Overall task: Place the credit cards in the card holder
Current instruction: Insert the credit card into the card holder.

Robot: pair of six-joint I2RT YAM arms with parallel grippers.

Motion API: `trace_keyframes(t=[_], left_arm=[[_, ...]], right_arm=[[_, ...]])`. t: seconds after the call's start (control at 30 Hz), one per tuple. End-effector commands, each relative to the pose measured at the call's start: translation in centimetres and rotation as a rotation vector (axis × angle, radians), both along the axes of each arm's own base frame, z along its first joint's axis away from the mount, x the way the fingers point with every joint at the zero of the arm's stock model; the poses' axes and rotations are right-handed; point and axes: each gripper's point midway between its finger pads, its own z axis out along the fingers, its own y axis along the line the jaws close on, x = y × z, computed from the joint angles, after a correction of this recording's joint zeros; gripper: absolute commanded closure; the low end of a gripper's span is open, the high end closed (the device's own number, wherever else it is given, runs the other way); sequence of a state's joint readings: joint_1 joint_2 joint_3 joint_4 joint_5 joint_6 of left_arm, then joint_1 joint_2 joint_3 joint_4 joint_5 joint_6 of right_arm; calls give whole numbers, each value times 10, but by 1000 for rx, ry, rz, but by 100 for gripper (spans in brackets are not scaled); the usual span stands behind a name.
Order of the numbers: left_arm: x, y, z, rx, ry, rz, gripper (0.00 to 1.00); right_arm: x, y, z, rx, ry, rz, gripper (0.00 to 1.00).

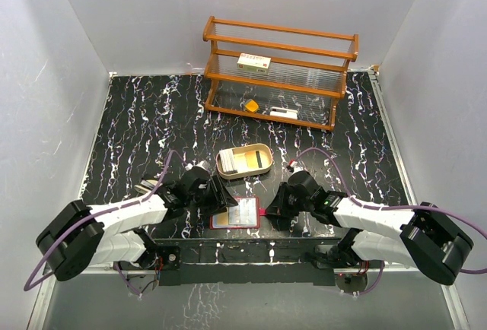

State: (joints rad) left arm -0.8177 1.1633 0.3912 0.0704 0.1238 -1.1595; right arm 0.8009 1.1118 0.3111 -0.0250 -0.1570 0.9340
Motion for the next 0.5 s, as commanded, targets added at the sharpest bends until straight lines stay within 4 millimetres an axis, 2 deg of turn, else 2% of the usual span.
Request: trace_keyframes(t=[0.0, 0.27, 0.47], left_arm=[[-6, -8, -7, -23, 22, -27, 48], [-10, -33, -4, -65, 35, -67, 48], [-6, -54, 9, -93, 6, -94, 48]], right_arm=[[4, 8, 8, 42, -32, 5, 100], [4, 8, 6, 40, -30, -1, 100], [3, 8, 4, 39, -27, 1, 100]])
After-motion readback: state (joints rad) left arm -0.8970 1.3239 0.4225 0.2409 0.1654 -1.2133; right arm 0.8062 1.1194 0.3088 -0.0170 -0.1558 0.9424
